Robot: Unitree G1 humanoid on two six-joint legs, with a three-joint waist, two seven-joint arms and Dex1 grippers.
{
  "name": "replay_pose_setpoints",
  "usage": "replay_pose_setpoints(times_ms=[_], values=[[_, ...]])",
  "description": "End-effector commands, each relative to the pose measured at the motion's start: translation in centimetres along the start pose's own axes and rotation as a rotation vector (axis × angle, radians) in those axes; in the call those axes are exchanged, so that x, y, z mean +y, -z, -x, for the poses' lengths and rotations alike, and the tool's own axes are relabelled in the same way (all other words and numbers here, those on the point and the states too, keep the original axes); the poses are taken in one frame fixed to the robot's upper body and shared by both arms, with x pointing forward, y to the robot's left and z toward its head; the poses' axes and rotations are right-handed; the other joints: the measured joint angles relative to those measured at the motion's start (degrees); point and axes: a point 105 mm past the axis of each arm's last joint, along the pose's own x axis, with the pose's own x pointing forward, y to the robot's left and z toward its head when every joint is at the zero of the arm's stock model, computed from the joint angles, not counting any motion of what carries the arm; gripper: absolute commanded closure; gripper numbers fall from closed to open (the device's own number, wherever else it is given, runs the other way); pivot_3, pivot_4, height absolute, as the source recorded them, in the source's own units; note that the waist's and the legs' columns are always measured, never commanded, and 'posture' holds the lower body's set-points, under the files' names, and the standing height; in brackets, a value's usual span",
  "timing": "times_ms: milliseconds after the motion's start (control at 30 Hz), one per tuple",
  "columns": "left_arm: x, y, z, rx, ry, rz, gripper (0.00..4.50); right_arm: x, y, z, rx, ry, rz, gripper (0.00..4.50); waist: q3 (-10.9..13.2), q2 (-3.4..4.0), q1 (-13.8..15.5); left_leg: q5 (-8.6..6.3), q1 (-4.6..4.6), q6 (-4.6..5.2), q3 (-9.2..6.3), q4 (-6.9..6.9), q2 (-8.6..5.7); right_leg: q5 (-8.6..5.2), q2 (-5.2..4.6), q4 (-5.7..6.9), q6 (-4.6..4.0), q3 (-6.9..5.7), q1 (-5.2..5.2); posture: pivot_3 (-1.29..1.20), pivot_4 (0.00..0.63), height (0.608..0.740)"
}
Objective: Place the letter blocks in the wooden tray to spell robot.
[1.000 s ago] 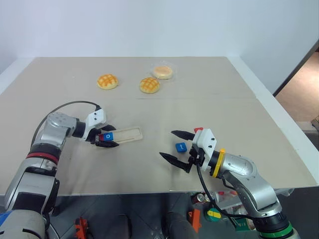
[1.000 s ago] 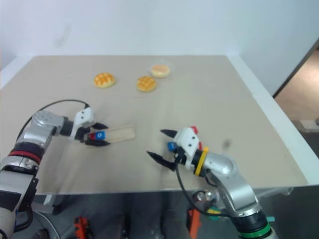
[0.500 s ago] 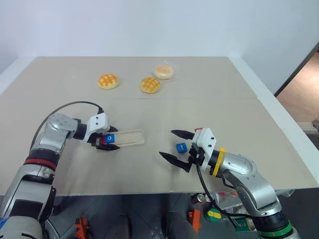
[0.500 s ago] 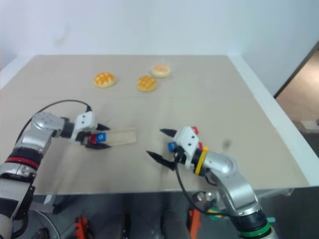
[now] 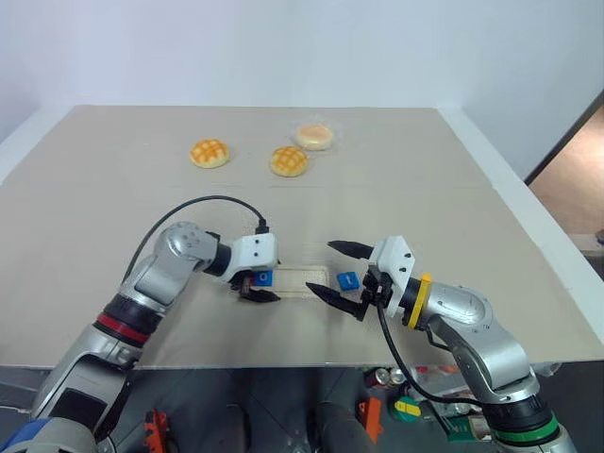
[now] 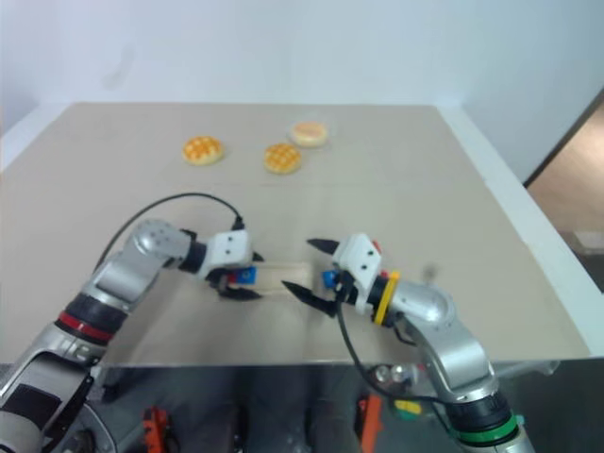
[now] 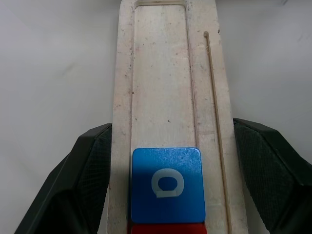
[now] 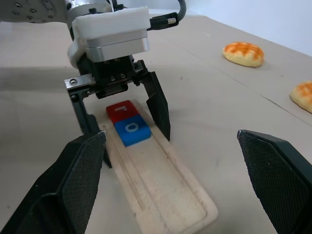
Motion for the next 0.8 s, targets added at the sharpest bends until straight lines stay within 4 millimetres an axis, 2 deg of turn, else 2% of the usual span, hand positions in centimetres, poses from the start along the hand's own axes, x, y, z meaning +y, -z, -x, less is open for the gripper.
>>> replay_pose_setpoints(times_ms=[33, 300, 633, 700, 733, 800], values=[[-0.5, 0.2, -1.0, 0.041, 0.021, -0.01, 1.3, -0.3, -0.8, 0.2, -0.027, 0.015, 0.027, 0.0, 0.0, 0.0, -0.03, 0.0, 0.01, 0.0, -0.01, -0.01, 0.01, 0.0, 0.01, 0.0, -0.01, -0.01, 0.0, 0.0, 0.15, 0.74], [0.4, 0.9, -1.1, 0.073, -0.037, 0.046, 1.3, -0.1, -0.6, 0.4, -0.022, 0.023, 0.021, 0.0, 0.0, 0.0, 0.04, 0.0, 0.03, 0.0, -0.04, 0.05, -0.09, 0.0, -0.07, 0.0, 0.03, 0.01, 0.1, 0.0, 0.15, 0.74], [0.1, 0.7, -1.6, 0.058, 0.0, 0.063, 1.3, -0.5, -0.6, 0.4, -0.023, 0.026, 0.021, 0.0, 0.0, 0.0, 0.06, 0.08, 0.06, 0.02, -0.03, 0.13, -0.17, -0.06, -0.08, -0.01, -0.11, 0.14, 0.18, 0.0, 0.15, 0.74], [0.3, 0.5, -1.5, 0.041, -0.012, 0.068, 0.26, -0.7, -0.6, 0.5, -0.024, 0.034, 0.016, 0.0, 0.0, 0.0, 0.07, 0.08, 0.06, 0.02, -0.03, 0.13, -0.18, -0.06, -0.1, -0.01, -0.11, 0.14, 0.19, 0.0, 0.15, 0.74], [0.2, 0.5, -1.3, 0.037, -0.009, 0.068, 0.02, -0.8, -0.7, 0.6, -0.025, 0.037, 0.013, 0.0, 0.0, 0.0, 0.07, 0.08, 0.05, 0.02, -0.03, 0.13, -0.18, -0.06, -0.1, -0.01, -0.11, 0.14, 0.19, 0.0, 0.15, 0.74], [0.4, 0.0, -0.8, 0.017, -0.015, 0.057, 0.02, -1.1, -0.8, 0.8, -0.026, 0.042, 0.012, 0.0, 0.0, 0.0, 0.04, 0.08, 0.05, 0.02, -0.02, 0.12, -0.18, -0.06, -0.1, -0.01, -0.1, 0.15, 0.18, 0.0, 0.15, 0.74]])
